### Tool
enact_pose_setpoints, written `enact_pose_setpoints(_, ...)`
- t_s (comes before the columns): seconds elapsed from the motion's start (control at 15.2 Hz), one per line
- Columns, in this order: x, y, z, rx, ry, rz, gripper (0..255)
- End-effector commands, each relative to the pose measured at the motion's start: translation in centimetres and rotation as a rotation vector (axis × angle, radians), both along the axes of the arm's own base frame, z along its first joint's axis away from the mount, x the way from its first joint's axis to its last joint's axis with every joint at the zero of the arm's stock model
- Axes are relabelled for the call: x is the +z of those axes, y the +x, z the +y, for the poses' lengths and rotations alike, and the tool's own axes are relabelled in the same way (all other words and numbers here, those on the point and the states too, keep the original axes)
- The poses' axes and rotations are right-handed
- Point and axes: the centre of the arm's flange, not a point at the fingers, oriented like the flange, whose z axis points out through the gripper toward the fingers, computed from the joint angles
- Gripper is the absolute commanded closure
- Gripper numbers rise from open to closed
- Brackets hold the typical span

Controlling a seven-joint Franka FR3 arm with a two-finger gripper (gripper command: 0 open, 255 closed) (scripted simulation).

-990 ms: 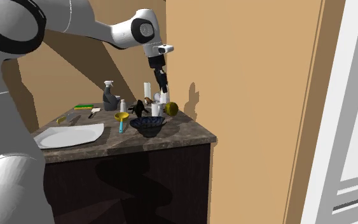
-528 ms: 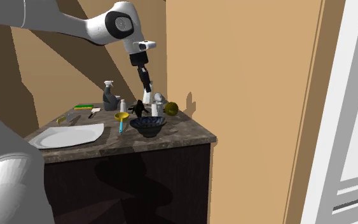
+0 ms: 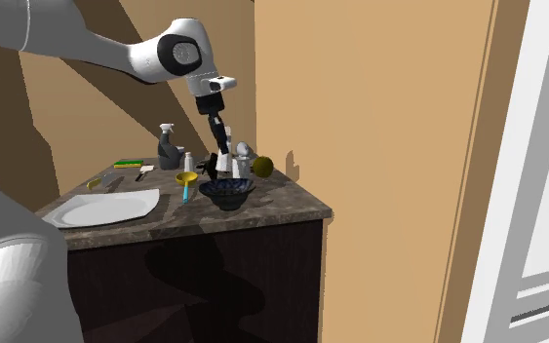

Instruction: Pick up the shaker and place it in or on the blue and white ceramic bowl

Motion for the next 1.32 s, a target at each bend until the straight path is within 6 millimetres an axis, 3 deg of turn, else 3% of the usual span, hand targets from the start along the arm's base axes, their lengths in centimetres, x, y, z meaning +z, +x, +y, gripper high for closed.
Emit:
enact_pose_setpoints(0.0, -1.0, 0.0, 0.0, 0.000, 0.000, 0.000, 255)
enact_pose_setpoints(0.46, -4.8, 0.0, 0.0, 0.000, 0.000, 0.000, 255)
enact_pose_setpoints(0.92, -4.8, 0.0, 0.0, 0.000, 0.000, 0.000, 255)
enact_pose_setpoints(0.99, -4.8, 0.0, 0.0, 0.000, 0.000, 0.000, 0)
enact_pose_setpoints(1.25, -4.8, 0.0, 0.0, 0.000, 0.000, 0.000, 0)
